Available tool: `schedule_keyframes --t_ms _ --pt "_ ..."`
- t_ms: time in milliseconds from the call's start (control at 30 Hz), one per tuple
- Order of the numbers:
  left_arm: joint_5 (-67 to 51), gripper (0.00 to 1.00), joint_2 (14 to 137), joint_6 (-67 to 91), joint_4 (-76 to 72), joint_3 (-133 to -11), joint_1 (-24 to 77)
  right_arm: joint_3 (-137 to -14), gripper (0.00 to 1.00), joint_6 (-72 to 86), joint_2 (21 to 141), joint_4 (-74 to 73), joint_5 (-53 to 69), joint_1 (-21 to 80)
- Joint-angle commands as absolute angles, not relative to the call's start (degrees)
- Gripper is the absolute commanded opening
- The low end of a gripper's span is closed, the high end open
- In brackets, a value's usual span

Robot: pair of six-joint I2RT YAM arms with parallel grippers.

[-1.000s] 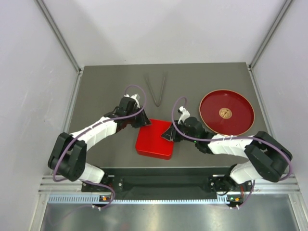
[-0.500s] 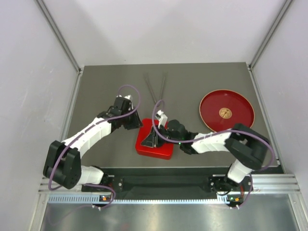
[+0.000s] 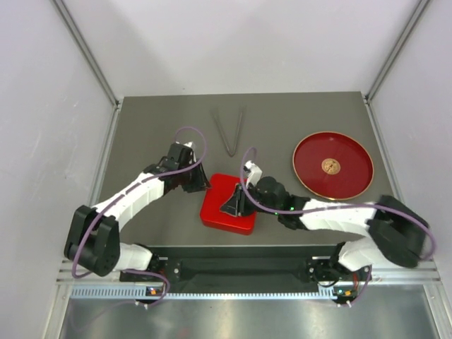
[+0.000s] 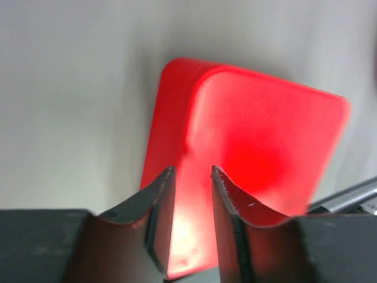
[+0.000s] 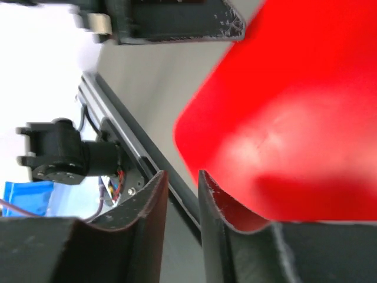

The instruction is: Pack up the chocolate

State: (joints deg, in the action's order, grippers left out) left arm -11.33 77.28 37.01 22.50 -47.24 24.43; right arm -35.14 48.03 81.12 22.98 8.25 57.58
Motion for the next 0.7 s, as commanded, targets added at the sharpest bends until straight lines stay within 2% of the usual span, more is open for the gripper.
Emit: schedule_keyframes --t_ms 0,33,67,133,167,233,267,500,667 --pt "-9.2 0.37 71.6 33.4 28.4 -57.0 24.8 -40.1 0.34 40.4 67.0 5.6 0.2 57.2" --pt "-9.2 0.39 69.9 31.5 29.2 -58.5 24.8 -41.1 0.40 39.6 64.4 2.1 -6.0 57.3" --pt "-9.5 0.45 66.1 30.5 29.6 -59.7 24.8 -41.6 0.59 38.7 61.8 -1.4 -8.8 57.2" --pt "-9.8 0.54 62.1 29.0 29.7 -61.5 24.8 -42.0 0.88 35.4 54.6 -9.4 -16.9 57.3" --pt "-10.3 0.74 58.3 28.6 29.4 -61.6 24.9 -42.2 0.99 34.7 52.4 -13.9 -19.7 57.2" --pt "-10.9 0.94 55.0 27.6 28.8 -60.6 24.9 -42.7 1.00 33.6 46.2 -17.9 -25.9 57.2" --pt "-10.6 0.99 52.2 27.4 28.7 -60.1 24.9 -43.1 1.00 33.6 44.5 -22.1 -27.8 57.2" --pt "-13.3 0.99 41.9 29.5 23.6 -50.1 24.9 -46.6 1.00 33.2 34.1 -35.0 -39.2 57.1" --pt "-20.8 0.99 39.2 29.9 17.0 -44.6 24.9 -45.6 1.00 32.5 30.9 -36.1 -43.2 57.2"
